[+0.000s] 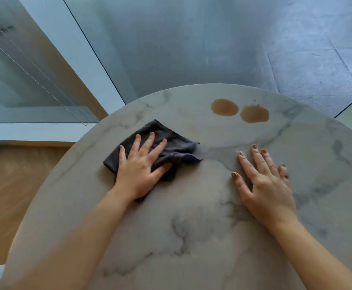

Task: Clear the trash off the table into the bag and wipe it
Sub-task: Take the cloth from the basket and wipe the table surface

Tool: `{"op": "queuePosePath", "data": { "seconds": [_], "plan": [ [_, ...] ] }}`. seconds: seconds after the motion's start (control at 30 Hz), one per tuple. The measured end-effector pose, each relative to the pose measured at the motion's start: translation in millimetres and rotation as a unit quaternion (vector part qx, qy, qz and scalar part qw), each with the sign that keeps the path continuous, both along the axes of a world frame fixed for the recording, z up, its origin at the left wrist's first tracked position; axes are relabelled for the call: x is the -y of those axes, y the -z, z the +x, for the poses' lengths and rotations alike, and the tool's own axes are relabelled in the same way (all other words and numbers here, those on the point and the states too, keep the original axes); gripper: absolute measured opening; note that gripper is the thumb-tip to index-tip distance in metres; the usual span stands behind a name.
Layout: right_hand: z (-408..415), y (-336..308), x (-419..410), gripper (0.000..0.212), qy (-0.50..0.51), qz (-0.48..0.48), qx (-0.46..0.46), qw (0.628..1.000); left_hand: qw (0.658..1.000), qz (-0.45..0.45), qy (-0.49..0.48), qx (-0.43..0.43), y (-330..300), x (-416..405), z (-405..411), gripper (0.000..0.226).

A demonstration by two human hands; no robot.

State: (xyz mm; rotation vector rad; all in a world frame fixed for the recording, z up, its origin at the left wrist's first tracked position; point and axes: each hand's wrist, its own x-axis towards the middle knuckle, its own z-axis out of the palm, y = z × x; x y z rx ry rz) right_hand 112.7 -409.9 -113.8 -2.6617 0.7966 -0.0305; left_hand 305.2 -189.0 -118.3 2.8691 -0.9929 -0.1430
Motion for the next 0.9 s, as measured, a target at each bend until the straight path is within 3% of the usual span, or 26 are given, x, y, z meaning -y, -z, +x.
{"op": "queuePosePath", "data": {
  "seconds": [0.07,0.13,0.23,0.33,0.47,0.53,0.6,0.7,0.77,0.83,0.9],
  "plan": [
    [1,2,1,0.063,0.001,-0.003,0.010,1.000,0.994,0.002,-0.104,-0.019,-6,26,54,0.062],
    [0,4,1,0.063,0.002,-0.010,0.013,1.000,0.990,0.002,-0.140,-0.027,-7,78,72,0.058],
    [0,5,3,0.063,-0.002,-0.009,0.010,1.000,1.000,-0.013,-0.014,-0.009,0,114,7,0.056],
    [-2,2,3,0.062,-0.003,-0.002,0.019,1.000,0.998,-0.032,0.054,0.019,6,55,-80,0.061],
    [-2,-1,3,0.063,-0.007,0.039,0.032,0.999,0.998,0.003,-0.067,-0.014,-4,3,-30,0.062],
    [-4,0,5,0.060,-0.005,0.045,0.052,0.998,0.986,0.010,-0.166,-0.022,-8,31,22,0.057],
    [-4,0,9,0.053,-0.011,0.068,0.080,0.994,0.978,0.012,-0.204,-0.039,-7,82,53,0.054],
    [-17,-5,25,0.050,-0.018,0.153,0.144,0.978,0.995,-0.002,-0.088,-0.049,-3,144,31,0.049],
    [-32,-3,42,0.044,-0.011,0.067,0.173,0.983,1.000,-0.012,0.002,-0.020,2,141,-21,0.048],
    [-47,1,65,0.048,0.006,-0.027,0.123,0.992,0.999,-0.018,0.037,0.015,6,105,-75,0.052],
    [-55,3,83,0.063,0.031,-0.030,0.051,0.998,1.000,-0.018,0.016,0.000,6,71,-88,0.055]
  ]
}}
